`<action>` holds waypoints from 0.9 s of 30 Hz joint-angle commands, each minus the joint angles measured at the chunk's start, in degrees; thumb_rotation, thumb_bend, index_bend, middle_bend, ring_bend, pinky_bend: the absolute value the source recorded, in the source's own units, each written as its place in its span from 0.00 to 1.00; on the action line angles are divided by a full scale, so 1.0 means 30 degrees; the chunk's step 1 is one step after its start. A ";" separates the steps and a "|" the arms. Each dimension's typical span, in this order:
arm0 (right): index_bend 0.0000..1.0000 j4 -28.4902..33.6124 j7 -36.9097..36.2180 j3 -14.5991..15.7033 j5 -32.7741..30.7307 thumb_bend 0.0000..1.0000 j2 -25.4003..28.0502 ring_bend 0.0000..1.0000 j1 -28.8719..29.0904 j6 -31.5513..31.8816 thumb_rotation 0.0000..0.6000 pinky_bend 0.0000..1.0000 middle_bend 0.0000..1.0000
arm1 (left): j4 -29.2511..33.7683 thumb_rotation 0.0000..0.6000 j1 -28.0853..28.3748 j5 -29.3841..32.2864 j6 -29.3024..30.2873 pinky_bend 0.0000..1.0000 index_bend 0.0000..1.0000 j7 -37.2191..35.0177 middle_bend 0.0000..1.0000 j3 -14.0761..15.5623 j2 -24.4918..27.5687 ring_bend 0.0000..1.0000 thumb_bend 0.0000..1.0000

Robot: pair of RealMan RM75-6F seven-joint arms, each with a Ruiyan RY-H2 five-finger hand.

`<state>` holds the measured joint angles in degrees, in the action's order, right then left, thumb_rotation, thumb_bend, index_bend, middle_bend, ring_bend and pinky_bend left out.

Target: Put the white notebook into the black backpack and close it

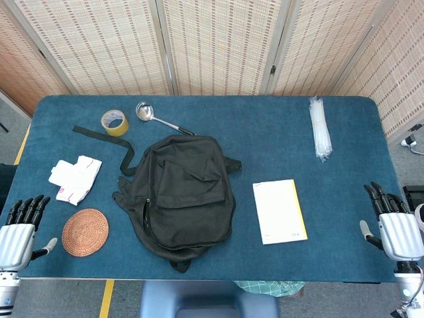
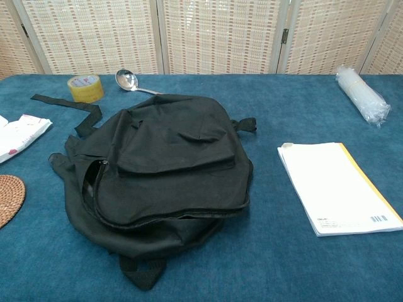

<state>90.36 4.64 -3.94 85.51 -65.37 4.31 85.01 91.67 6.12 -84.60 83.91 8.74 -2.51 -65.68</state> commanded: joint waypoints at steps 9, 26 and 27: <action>0.00 -0.0293 -0.0355 0.0067 0.0298 0.44 0.0015 0.23 0.0168 -0.0157 1.00 0.18 0.08 | -0.0104 1.00 0.0031 -0.0109 0.0113 0.00 0.10 0.0127 0.09 -0.0007 -0.0190 0.09 0.26; 0.03 -0.1889 -0.0684 0.0404 0.1440 0.44 -0.0598 0.26 0.1978 -0.2498 1.00 0.19 0.12 | 0.0254 1.00 0.0064 -0.0220 0.0176 0.00 0.11 0.0443 0.09 0.0015 -0.0140 0.10 0.26; 0.03 -0.1980 -0.0717 0.0409 0.1455 0.44 -0.0646 0.26 0.2055 -0.2597 1.00 0.19 0.13 | 0.0266 1.00 0.0067 -0.0217 0.0173 0.00 0.11 0.0454 0.09 0.0013 -0.0139 0.10 0.26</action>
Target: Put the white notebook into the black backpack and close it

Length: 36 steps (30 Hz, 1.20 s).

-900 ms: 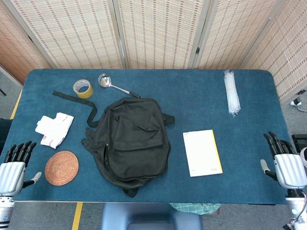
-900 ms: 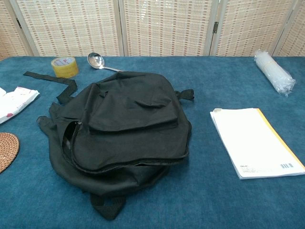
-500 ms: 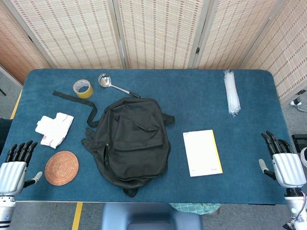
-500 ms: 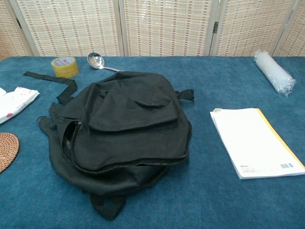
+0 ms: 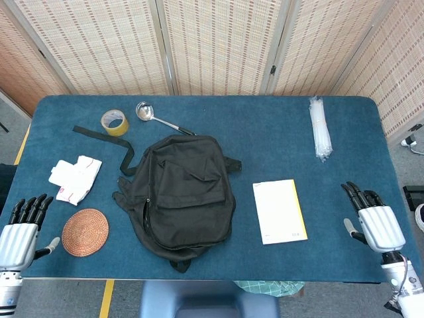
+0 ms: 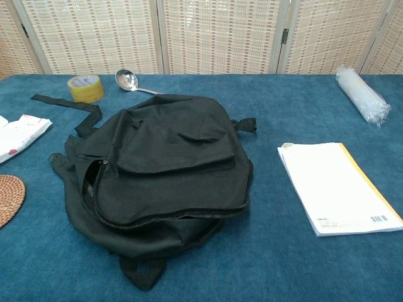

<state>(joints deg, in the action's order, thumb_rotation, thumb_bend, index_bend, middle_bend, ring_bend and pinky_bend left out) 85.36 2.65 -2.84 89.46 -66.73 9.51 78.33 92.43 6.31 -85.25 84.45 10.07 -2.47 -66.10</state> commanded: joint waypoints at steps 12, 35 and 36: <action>0.05 -0.4006 -0.0069 0.0848 0.1131 0.42 -0.3062 0.16 0.2554 -0.3569 1.00 0.06 0.13 | 0.0152 1.00 0.0061 0.0130 -0.0231 0.00 0.12 0.0260 0.09 0.0063 -0.0030 0.10 0.26; 0.00 -1.3168 -0.3784 0.2721 0.3276 0.39 -0.8514 0.00 0.3416 -0.2410 1.00 0.00 0.00 | 0.0301 1.00 0.0025 0.0247 -0.0320 0.00 0.12 0.0511 0.09 0.0153 -0.0085 0.10 0.26; 0.00 -1.3350 -0.3847 0.2735 0.3277 0.39 -0.8635 0.00 0.3404 -0.2323 1.00 0.00 0.00 | 0.0298 1.00 0.0025 0.0270 -0.0335 0.00 0.12 0.0517 0.09 0.0153 -0.0086 0.10 0.26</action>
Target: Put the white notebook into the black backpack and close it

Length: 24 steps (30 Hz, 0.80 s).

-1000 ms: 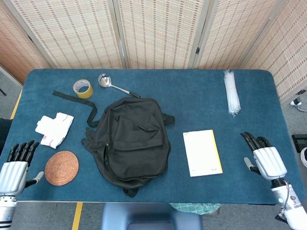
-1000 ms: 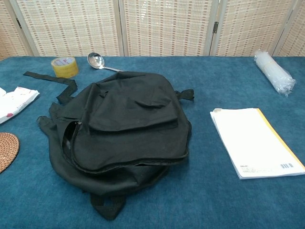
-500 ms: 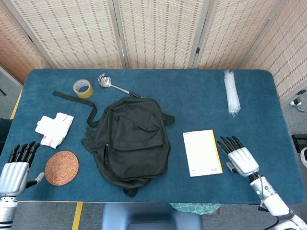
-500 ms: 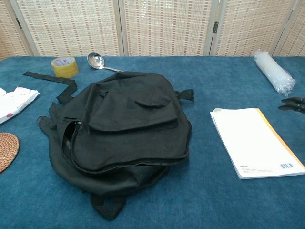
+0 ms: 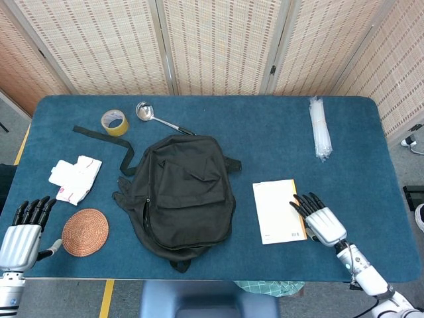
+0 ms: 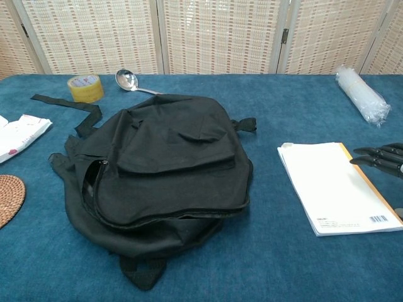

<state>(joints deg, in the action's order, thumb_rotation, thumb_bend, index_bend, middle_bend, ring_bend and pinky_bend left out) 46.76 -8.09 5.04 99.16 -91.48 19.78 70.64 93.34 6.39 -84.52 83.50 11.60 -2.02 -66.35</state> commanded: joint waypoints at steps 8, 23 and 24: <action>0.00 -0.1431 -0.0713 0.0366 0.0203 0.39 -0.0945 0.00 -0.0042 0.0909 1.00 0.00 0.00 | -0.0064 1.00 0.0004 0.0027 -0.0062 0.00 0.12 -0.0038 0.09 0.0032 -0.0015 0.10 0.26; 0.00 -0.1562 -0.0847 0.0531 0.0244 0.39 -0.1340 0.00 0.0281 0.1166 1.00 0.00 0.00 | -0.0185 1.00 0.0015 0.0184 -0.0194 0.00 0.12 -0.0188 0.09 0.0036 -0.0060 0.10 0.26; 0.00 -0.1588 -0.0853 0.0521 0.0265 0.39 -0.1401 0.00 0.0339 0.1189 1.00 0.00 0.00 | -0.0193 1.00 0.0019 0.0187 -0.0213 0.00 0.12 -0.0182 0.09 0.0043 -0.0066 0.10 0.26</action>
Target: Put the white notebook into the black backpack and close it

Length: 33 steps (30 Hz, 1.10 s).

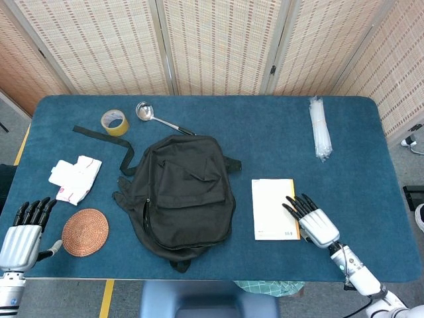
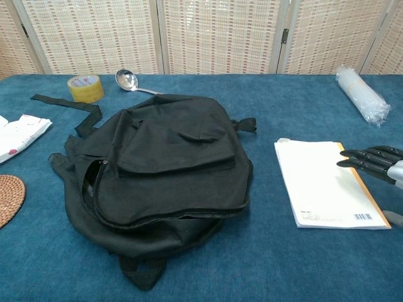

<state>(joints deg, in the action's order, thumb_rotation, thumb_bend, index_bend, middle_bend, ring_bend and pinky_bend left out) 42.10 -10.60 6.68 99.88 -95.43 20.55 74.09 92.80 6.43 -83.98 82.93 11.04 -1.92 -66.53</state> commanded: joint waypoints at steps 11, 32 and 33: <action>0.00 -0.0433 -0.0356 -0.0288 -0.0067 0.39 -0.0736 0.01 0.0706 0.0109 1.00 0.00 0.00 | -0.0035 1.00 -0.0042 -0.0042 0.0052 0.00 0.11 -0.0097 0.09 0.0038 0.0010 0.10 0.26; 0.07 -0.3307 -0.1803 -0.0827 -0.0075 0.50 -0.3445 0.13 0.1967 0.0985 1.00 0.02 0.12 | -0.0156 1.00 0.0070 0.0011 -0.0102 0.00 0.12 -0.0147 0.09 -0.0010 -0.0103 0.10 0.26; 0.08 -0.3451 -0.1922 -0.0874 -0.0107 0.52 -0.3607 0.14 0.2040 0.1000 1.00 0.04 0.12 | -0.0167 1.00 0.0072 0.0017 -0.0105 0.00 0.12 -0.0155 0.09 -0.0013 -0.0105 0.10 0.26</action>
<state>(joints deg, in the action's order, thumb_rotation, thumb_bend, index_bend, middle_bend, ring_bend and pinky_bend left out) 32.34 -15.88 4.33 99.71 -105.63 26.28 76.86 92.29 6.65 -83.93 82.61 10.58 -1.95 -66.84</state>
